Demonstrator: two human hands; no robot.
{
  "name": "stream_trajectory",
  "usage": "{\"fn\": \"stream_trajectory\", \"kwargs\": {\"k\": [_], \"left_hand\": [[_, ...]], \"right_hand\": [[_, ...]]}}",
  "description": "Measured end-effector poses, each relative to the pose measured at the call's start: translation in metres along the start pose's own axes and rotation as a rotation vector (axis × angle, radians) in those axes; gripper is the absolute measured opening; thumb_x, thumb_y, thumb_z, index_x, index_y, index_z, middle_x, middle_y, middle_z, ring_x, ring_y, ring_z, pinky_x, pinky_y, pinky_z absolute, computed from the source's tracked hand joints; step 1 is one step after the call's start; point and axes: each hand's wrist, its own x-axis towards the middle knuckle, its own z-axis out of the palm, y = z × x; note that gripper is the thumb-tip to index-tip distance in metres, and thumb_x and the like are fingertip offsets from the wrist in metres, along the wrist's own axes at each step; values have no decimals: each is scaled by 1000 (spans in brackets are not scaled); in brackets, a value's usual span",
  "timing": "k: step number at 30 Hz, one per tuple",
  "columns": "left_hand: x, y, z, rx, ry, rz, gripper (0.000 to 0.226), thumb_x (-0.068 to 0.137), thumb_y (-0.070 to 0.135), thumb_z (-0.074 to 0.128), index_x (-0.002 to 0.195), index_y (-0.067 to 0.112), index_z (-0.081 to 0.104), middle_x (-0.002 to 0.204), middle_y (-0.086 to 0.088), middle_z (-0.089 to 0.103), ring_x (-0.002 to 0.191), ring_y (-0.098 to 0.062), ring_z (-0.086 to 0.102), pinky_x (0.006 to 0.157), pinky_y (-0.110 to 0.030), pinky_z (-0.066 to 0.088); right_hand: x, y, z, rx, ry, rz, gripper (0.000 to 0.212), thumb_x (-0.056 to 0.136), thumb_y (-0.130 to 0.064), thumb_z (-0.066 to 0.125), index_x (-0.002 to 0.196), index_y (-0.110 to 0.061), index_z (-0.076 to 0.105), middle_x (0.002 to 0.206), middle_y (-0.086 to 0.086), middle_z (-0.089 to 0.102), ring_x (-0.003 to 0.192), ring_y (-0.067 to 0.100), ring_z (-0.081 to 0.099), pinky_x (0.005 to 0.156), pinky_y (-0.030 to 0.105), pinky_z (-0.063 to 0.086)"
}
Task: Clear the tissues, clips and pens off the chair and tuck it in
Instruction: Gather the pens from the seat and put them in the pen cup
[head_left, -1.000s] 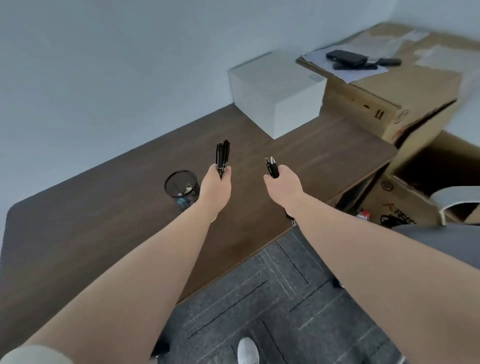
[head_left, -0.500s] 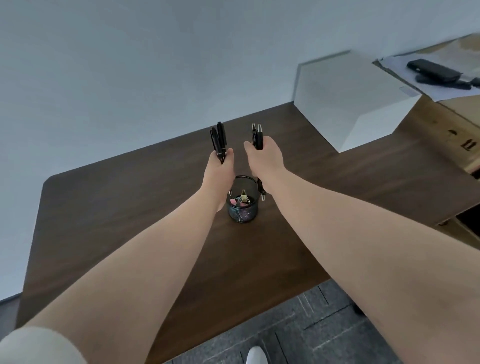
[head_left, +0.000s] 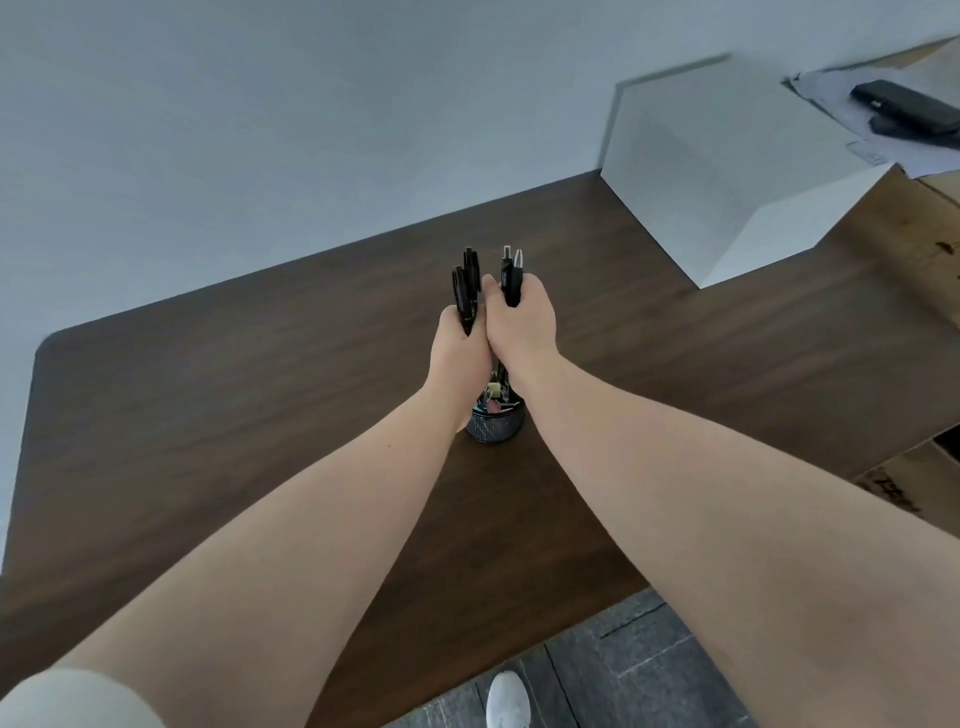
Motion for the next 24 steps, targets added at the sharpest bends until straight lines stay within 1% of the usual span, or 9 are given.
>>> {"fn": "stream_trajectory", "kwargs": {"k": [3,6,8,10,11,14,17,21,24], "left_hand": [[-1,-2,0,27,29,25,22,96,38,47,98,16,49,88,-4,57,75,-16,53,70,-32,43],[-2,-2,-1,86,60,45,18,97,31,46,99,13,47,85,-2,56,72,-14,51,65,-28,43],[-5,0,-2,130,75,60,13,97,25,46,96,13,45,80,1,53,67,-12,48,52,-19,44],[-9,1,-2,159,86,52,8,96,20,47,96,13,44,83,-1,52,67,-12,47,38,-12,41],[-11,2,-3,168,96,46,7,95,18,48,97,13,44,86,-2,53,69,-13,48,38,-12,41],[-14,5,-4,180,130,48,12,91,15,54,98,15,45,86,2,54,76,-15,50,58,-21,44],[-18,9,-5,184,132,36,23,86,11,55,106,17,46,96,0,58,83,-17,54,74,-31,47],[-25,15,-6,234,124,42,41,84,12,60,122,15,46,109,-2,59,99,-19,57,88,-36,50],[-30,18,-8,299,133,68,48,85,13,61,129,18,44,127,-2,54,108,-17,52,91,-31,46]], "right_hand": [[1,3,1,-21,-10,4,14,96,-27,52,89,-14,51,76,-7,51,79,15,53,73,28,39],[1,6,-1,-80,-15,-15,14,95,-24,53,88,-13,50,73,-8,49,74,14,51,71,27,38],[1,7,-2,-106,-22,-23,13,95,-23,53,90,-10,52,73,-8,49,77,16,52,72,28,39],[-1,7,-4,-127,-34,-36,9,93,-20,55,93,-11,54,75,-9,50,81,16,54,77,31,45],[-2,7,-5,-136,-41,-42,8,92,-19,57,94,-12,55,76,-10,51,83,17,55,80,34,48],[-6,6,-9,-168,-74,-50,17,89,-17,60,106,-13,57,86,-4,56,92,21,61,90,39,52],[-9,5,-15,-232,-91,-78,29,89,-18,62,117,-14,56,102,1,59,103,19,60,94,39,51],[-15,4,-28,-244,-99,-87,41,89,-18,62,128,-15,52,129,6,58,119,19,55,101,34,45],[-21,4,-39,-262,-104,-100,44,89,-20,63,131,-16,51,136,7,55,123,19,53,104,34,43]]}}
